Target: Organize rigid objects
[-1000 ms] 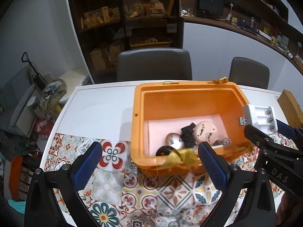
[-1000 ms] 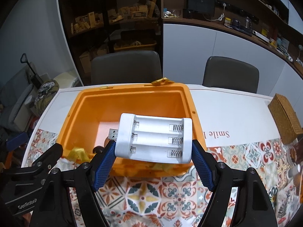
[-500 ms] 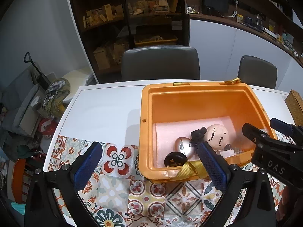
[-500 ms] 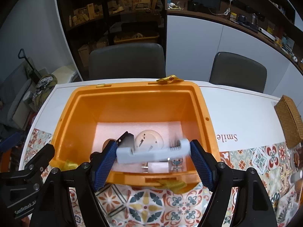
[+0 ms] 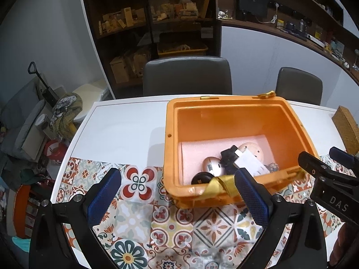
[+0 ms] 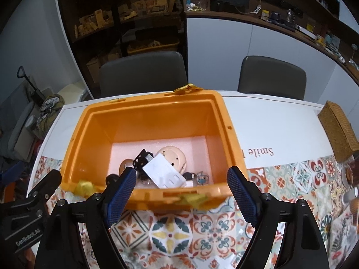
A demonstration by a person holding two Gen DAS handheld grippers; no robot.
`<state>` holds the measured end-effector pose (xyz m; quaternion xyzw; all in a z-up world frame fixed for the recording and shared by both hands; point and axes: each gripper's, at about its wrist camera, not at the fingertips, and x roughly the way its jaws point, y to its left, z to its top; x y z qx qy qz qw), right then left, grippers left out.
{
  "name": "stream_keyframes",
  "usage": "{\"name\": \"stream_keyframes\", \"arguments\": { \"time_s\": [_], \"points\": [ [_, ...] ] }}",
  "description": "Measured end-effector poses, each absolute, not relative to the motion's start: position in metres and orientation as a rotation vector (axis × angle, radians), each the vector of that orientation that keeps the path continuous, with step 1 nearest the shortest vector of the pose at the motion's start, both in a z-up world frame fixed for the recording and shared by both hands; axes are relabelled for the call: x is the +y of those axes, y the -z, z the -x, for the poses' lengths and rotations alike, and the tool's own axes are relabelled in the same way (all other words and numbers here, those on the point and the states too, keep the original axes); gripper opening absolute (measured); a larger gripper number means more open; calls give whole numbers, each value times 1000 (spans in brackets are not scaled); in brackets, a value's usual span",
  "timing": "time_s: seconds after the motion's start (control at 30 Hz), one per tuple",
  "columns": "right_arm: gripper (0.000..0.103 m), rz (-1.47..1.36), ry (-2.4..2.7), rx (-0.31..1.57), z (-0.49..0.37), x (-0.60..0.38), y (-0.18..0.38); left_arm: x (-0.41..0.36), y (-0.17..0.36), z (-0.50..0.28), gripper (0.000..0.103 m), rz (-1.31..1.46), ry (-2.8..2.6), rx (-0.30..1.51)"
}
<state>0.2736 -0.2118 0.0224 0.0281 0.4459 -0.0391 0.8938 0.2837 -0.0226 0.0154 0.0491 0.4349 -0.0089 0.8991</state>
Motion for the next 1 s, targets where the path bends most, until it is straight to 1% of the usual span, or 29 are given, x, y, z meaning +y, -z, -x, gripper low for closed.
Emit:
{"name": "stream_keyframes", "arguments": {
  "time_s": [0.13, 0.57, 1.0],
  "points": [
    [86, -60, 88, 910, -254, -216, -31, -24, -22, -271, 103, -103, 30, 888],
    [87, -32, 82, 859, -187, -216, -60, -29, -44, -210, 103, -122, 55, 835],
    [88, -41, 64, 857, -131, -218, -64, -28, -48, -160, 103, -110, 76, 842]
  ]
}}
